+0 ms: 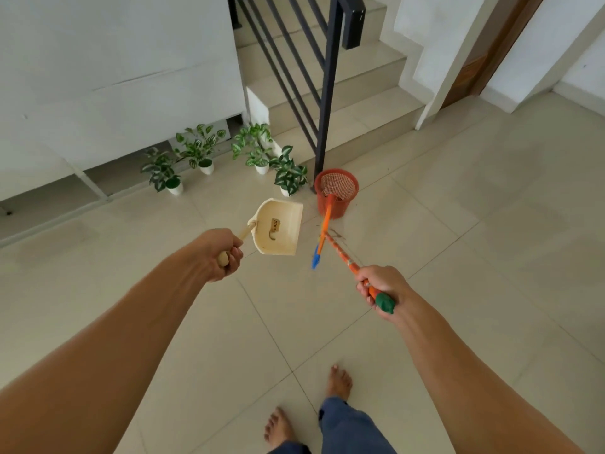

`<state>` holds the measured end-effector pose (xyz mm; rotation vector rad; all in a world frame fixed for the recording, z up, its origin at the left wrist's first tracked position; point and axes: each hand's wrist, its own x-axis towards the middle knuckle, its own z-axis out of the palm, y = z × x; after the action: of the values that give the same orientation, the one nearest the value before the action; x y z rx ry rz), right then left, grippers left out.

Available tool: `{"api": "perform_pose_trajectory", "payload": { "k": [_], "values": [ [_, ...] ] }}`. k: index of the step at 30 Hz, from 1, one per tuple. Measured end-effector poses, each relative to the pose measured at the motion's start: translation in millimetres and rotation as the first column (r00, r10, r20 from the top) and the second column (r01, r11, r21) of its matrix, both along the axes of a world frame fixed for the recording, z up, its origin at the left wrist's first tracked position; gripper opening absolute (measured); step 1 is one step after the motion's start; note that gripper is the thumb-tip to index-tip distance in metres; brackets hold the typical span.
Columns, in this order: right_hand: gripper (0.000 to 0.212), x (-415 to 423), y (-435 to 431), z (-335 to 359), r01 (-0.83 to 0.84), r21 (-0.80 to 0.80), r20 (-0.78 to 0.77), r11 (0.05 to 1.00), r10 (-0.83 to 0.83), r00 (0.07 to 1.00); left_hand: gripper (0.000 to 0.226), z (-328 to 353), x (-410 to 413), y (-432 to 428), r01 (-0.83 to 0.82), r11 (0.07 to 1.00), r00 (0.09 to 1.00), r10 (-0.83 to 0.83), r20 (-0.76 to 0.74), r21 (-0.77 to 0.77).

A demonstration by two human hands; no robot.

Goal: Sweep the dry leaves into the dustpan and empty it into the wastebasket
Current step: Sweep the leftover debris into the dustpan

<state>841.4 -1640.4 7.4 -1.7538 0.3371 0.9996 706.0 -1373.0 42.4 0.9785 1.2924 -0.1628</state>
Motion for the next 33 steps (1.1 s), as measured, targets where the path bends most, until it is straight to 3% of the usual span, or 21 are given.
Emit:
{"api": "perform_pose_trajectory", "payload": {
  "k": [11,15,22,28,33],
  "values": [
    [0.009,29,89,-39,-0.157,0.082,-0.154,0.984,0.169,0.974,0.010,-51,-38,17,-0.244,0.968,0.963,0.234,-0.134,-0.064],
    [0.010,70,111,-64,-0.081,0.206,-0.339,0.975,0.149,0.929,0.006,-54,-31,23,-0.316,0.947,0.938,0.302,-0.172,-0.062],
    [0.016,128,93,-91,0.271,0.295,-0.626,0.916,-0.029,0.779,0.010,-52,8,24,-0.333,0.943,0.920,0.322,-0.224,-0.014],
    [0.011,136,36,-44,0.236,0.289,-0.604,0.928,-0.014,0.797,0.009,-47,54,26,-0.316,0.948,0.929,0.302,-0.216,-0.033],
    [0.013,139,25,-53,0.278,0.319,-0.610,0.906,-0.028,0.792,0.006,-46,77,23,-0.294,0.953,0.936,0.273,-0.221,-0.070]
  ]
}}
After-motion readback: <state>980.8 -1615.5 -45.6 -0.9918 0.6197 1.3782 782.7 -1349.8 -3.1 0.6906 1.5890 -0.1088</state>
